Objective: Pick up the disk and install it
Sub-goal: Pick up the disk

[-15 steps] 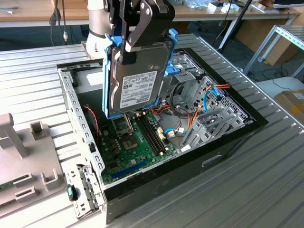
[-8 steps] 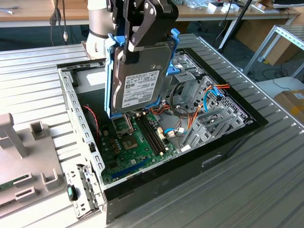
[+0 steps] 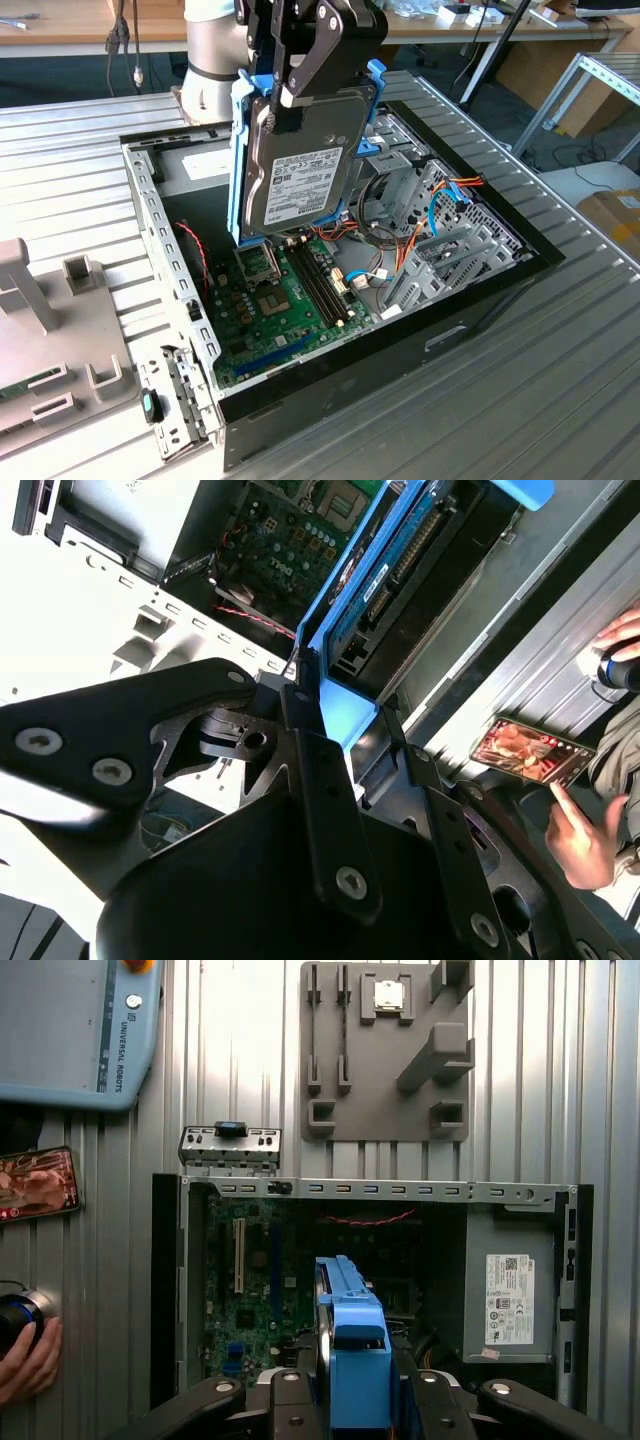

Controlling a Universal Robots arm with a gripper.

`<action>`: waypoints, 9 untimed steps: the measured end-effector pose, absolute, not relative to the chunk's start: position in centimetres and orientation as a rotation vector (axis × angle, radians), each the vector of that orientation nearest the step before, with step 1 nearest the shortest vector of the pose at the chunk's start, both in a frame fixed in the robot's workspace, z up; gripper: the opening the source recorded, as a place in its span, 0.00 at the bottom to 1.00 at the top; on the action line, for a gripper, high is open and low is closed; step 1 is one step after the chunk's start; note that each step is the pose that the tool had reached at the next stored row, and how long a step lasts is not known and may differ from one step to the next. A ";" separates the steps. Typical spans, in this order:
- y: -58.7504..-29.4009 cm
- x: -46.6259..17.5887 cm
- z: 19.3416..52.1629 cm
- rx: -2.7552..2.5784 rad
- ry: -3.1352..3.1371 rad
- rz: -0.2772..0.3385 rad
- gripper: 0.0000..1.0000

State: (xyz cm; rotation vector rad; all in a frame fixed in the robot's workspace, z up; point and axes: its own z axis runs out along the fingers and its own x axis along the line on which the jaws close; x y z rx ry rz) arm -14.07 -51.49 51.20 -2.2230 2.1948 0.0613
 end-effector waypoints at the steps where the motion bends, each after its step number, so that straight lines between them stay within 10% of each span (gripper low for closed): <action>1: -51.5 -14.1 51.2 -2.223 2.195 0.061 0.36; 9: -51.5 -13.8 51.2 -2.223 2.195 0.061 0.36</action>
